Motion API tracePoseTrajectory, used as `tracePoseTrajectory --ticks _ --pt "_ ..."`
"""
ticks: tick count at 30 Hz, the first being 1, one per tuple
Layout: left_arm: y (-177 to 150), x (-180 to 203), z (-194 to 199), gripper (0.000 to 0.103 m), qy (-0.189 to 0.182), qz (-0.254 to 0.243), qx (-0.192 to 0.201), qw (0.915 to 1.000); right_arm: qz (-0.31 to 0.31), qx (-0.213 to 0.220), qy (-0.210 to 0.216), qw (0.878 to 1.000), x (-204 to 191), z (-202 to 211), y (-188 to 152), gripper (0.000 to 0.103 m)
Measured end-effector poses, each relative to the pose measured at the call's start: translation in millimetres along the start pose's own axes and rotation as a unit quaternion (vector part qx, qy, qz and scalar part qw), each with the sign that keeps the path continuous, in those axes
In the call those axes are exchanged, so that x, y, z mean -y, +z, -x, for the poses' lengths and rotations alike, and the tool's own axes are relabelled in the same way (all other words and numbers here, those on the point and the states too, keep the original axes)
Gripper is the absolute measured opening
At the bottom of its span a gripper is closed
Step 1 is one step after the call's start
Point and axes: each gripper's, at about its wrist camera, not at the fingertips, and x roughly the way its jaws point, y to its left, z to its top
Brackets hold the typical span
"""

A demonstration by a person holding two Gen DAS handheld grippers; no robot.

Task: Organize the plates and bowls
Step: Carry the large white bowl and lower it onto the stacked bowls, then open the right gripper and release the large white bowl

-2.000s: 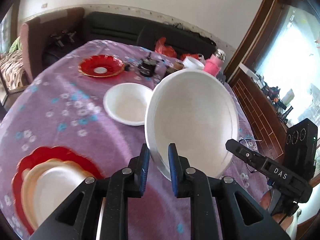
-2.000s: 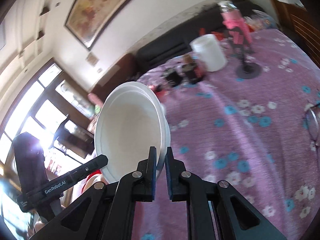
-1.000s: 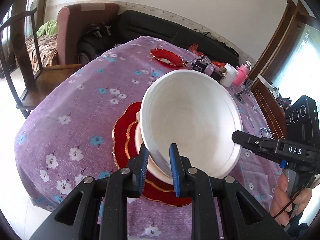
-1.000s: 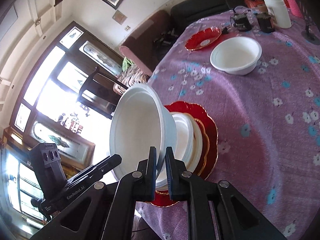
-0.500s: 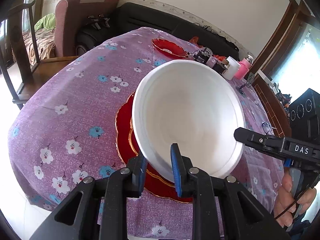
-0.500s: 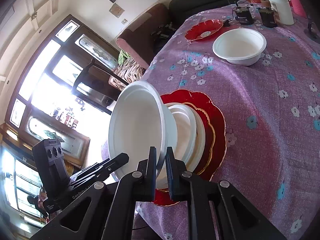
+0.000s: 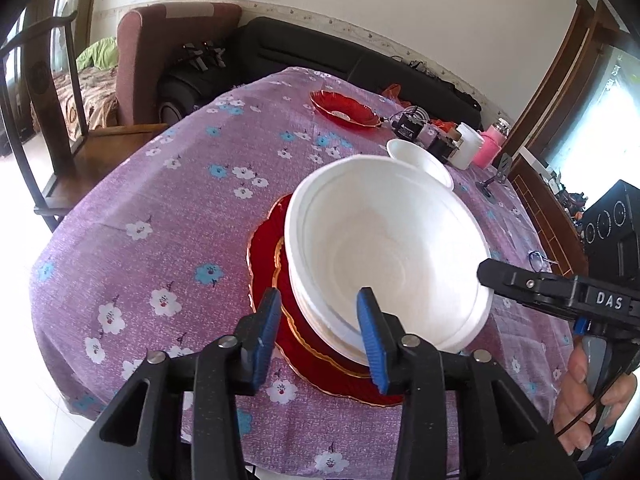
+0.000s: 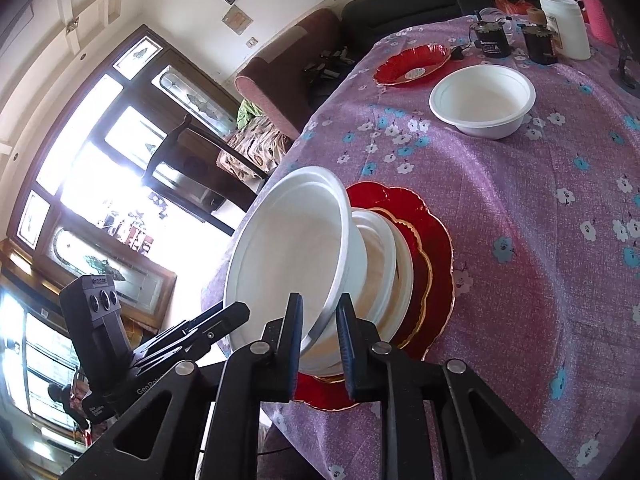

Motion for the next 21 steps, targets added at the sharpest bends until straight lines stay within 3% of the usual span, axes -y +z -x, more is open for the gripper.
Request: tracePoseTrajectory --ticks 5,16,21 --pt "-1 5 5 0.046 0.031 -0.02 0.021 0.9991 0.003 0.011 -0.003 1.0 1 8 1 0.034" --pt "-2 11 11 0.052 0.088 -0.06 0.059 0.9926 -0.012 0.018 -0.008 1.0 13 14 0 0.034" --pt "-3 14 17 0.054 0.129 -0.083 0.085 0.9845 -0.02 0.02 -0.013 1.0 19 15 0 0.034"
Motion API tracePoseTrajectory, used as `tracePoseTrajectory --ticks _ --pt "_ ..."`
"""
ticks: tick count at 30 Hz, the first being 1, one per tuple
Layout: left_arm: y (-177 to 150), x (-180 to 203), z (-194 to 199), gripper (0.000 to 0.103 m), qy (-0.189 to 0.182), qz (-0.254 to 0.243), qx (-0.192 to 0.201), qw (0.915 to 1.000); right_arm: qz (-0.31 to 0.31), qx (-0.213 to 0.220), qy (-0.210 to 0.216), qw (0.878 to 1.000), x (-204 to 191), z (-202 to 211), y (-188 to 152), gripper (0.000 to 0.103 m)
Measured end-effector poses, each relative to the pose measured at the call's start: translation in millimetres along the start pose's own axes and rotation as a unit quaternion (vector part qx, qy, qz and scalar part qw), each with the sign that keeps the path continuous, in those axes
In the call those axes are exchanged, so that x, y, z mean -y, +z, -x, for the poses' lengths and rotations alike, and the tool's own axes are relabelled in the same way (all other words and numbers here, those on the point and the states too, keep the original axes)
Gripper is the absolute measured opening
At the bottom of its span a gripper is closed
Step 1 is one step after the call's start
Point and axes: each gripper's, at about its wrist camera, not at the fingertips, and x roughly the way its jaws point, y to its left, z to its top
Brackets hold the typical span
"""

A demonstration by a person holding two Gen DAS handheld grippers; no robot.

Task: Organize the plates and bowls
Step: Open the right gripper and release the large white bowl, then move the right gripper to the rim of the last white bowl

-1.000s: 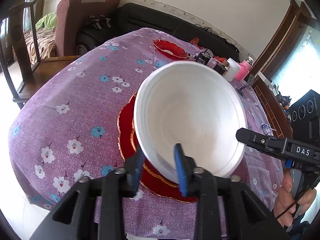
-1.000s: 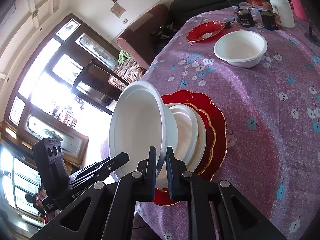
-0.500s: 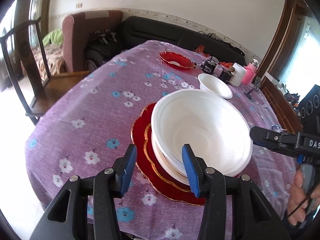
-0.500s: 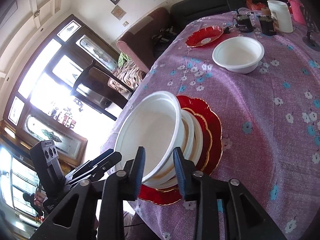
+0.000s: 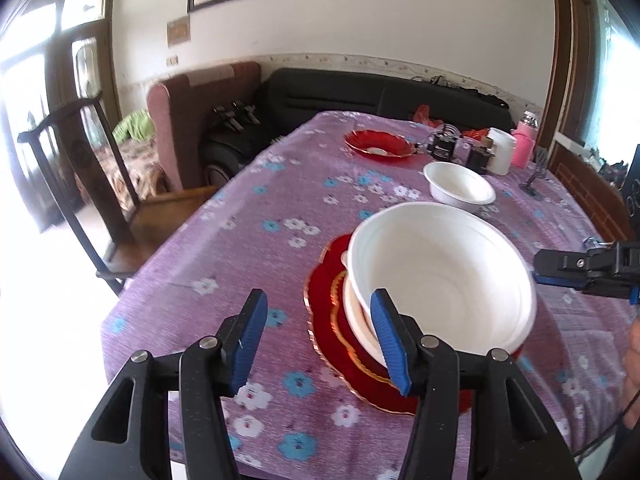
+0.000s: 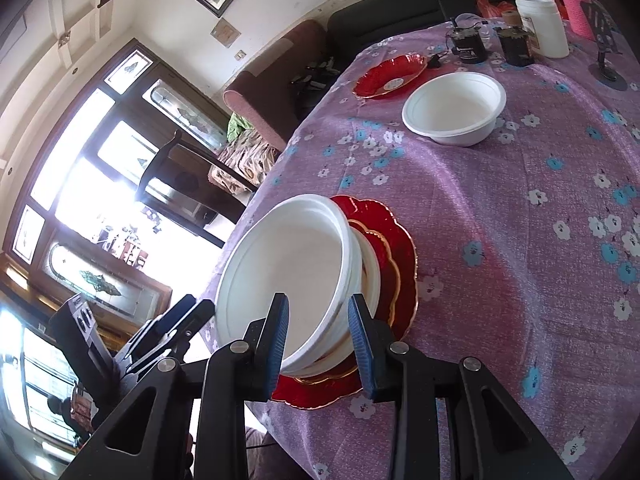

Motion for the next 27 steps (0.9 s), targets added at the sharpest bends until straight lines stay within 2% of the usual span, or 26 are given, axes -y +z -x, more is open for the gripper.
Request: tracePoseTrajectory --ticks 18,24,27 --pt "-6 -4 10 0.063 0.051 -0.026 0.027 0.998 -0.012 0.013 -0.009 1.0 0 9 0 0.034" --pt "-5 -7 9 0.064 0.053 -0.025 0.024 0.998 -0.014 0.015 -0.01 1.0 0 10 1 0.034" --pt "-5 -10 6 0.064 0.039 -0.02 0.015 0.9989 -0.016 0.018 -0.013 1.0 3 11 3 0.034"
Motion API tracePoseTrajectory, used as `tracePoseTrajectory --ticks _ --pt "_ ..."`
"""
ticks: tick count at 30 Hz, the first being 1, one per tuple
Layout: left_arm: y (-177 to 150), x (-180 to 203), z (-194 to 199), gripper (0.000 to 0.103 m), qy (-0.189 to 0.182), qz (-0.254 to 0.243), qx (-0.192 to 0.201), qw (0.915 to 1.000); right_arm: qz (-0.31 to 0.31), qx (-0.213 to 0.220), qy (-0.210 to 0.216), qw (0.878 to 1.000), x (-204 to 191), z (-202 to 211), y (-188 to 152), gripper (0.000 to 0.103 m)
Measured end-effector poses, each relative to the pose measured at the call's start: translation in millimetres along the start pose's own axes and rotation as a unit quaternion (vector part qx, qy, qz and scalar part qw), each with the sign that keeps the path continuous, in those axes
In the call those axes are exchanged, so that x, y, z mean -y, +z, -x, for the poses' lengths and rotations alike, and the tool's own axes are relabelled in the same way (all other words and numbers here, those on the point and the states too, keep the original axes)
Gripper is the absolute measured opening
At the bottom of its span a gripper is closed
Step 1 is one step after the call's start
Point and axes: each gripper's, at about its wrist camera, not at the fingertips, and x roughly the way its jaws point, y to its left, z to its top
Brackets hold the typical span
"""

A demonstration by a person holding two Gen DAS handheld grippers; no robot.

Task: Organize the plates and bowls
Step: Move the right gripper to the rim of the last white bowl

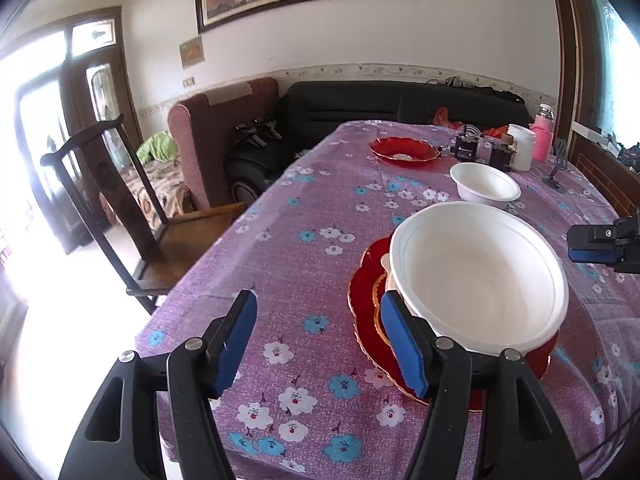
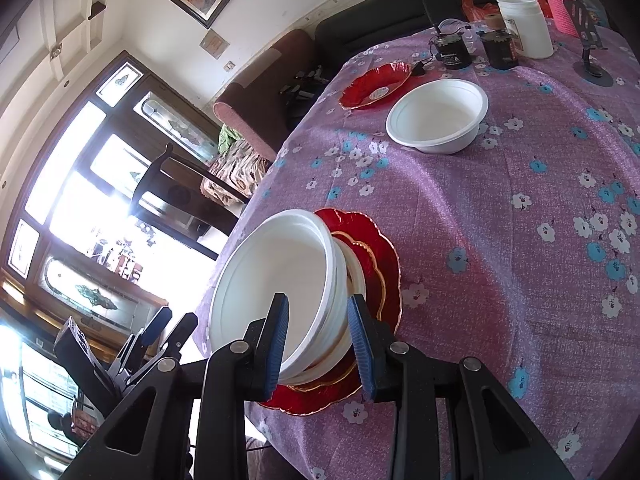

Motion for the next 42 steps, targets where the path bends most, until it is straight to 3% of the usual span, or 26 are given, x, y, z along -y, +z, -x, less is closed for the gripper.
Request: tracePoseTrajectory --ticks 5,10,13,16,20,22,24,30,34,42 --pt "5 -15 -10 0.064 -0.058 0.041 -0.035 0.9968 -0.012 0.015 -0.006 1.0 8 9 8 0.034" --pt "34 -22 -18 0.064 -0.121 0.053 -0.064 0.9892 -0.033 0.048 -0.029 0.998 26 24 30 0.034" --pt "67 -25 -30 0.064 -0.183 0.072 -0.101 0.9753 -0.052 0.068 -0.039 0.996 41 32 49 0.034" --pt "110 -18 -51 0.064 -0.242 0.092 -0.15 0.9541 -0.081 0.089 -0.056 0.991 60 35 74 0.034" --pt "156 11 -87 0.064 -0.239 0.07 -0.187 0.9503 -0.119 0.1 -0.075 0.985 85 25 106 0.034" --pt "171 29 -113 0.063 -0.246 0.067 -0.216 0.9425 -0.127 0.099 -0.08 0.984 94 16 115 0.034" --pt "179 51 -141 0.055 -0.25 0.061 -0.246 0.9346 -0.143 0.089 -0.082 0.982 106 1 122 0.034" --pt "185 106 -206 0.052 -0.253 0.066 -0.29 0.9205 -0.157 0.067 -0.084 0.982 129 -25 134 0.034" --pt "188 128 -240 0.052 -0.242 0.074 -0.3 0.9196 -0.162 0.06 -0.079 0.982 138 -34 137 0.034" --pt "183 161 -295 0.033 -0.208 0.055 -0.328 0.9199 -0.168 0.054 -0.073 0.982 156 -47 139 0.034"
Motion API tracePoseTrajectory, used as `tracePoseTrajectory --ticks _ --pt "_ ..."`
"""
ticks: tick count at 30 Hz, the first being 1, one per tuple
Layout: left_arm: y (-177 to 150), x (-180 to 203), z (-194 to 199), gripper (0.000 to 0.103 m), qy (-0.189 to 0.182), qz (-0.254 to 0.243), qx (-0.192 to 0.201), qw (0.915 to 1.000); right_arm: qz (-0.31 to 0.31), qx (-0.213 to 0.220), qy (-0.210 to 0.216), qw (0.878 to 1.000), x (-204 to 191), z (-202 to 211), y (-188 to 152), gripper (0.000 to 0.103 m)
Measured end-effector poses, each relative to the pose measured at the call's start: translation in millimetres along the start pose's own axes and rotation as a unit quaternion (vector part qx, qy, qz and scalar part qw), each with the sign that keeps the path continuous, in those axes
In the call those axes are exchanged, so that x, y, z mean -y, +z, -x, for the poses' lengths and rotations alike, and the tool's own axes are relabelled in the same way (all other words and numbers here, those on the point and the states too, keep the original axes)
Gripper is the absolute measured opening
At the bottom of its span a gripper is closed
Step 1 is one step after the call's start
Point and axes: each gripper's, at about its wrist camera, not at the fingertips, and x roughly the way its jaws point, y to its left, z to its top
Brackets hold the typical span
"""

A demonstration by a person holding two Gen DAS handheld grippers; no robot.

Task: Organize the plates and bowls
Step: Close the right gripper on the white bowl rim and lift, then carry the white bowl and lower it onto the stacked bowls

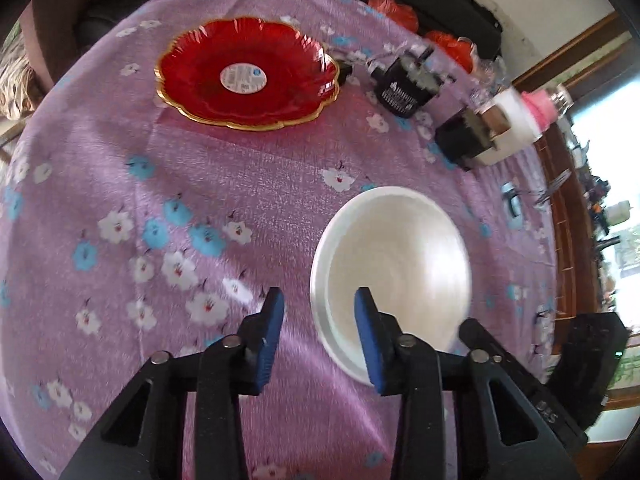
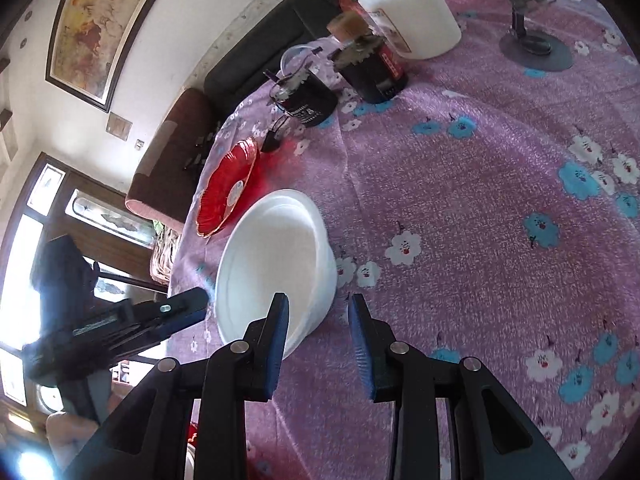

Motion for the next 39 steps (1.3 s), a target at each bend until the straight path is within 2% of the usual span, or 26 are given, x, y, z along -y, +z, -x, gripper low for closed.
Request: tracePoseTrajectory --ticks 2,4,8,15,22,29,34,39 --pt "1 5 -12 0.022 0.007 -0.007 -0.008 0.9999 0.002 -0.001 0.003 1.0 2 -4 1 0.026" --pt "-1 11 -20 0.012 0.014 -0.016 -0.017 0.9996 0.008 -0.005 0.006 1.0 0 -8 1 0.012" --pt "-8 22 -11 0.011 0.023 -0.036 -0.008 0.9991 0.022 0.001 -0.009 1.0 -3 -5 -1 0.012" --pt "-28 30 47 0.011 0.008 -0.052 0.042 0.9977 0.049 0.033 0.018 0.998 -30 36 -9 0.011" --pt "-84 26 116 0.012 0.001 -0.071 0.109 0.9916 0.087 0.044 0.063 0.993 -67 82 -42 0.011" --pt "-146 2 166 0.012 -0.018 -0.072 0.166 0.9833 0.136 0.044 0.099 0.985 -102 114 -98 0.011" --pt "-196 -22 182 0.012 -0.017 -0.074 0.196 0.9777 0.167 0.032 0.104 0.98 -117 118 -136 0.012" --pt "-237 -45 174 0.012 -0.011 -0.068 0.2 0.9774 0.193 0.004 0.093 0.977 -121 106 -169 0.012"
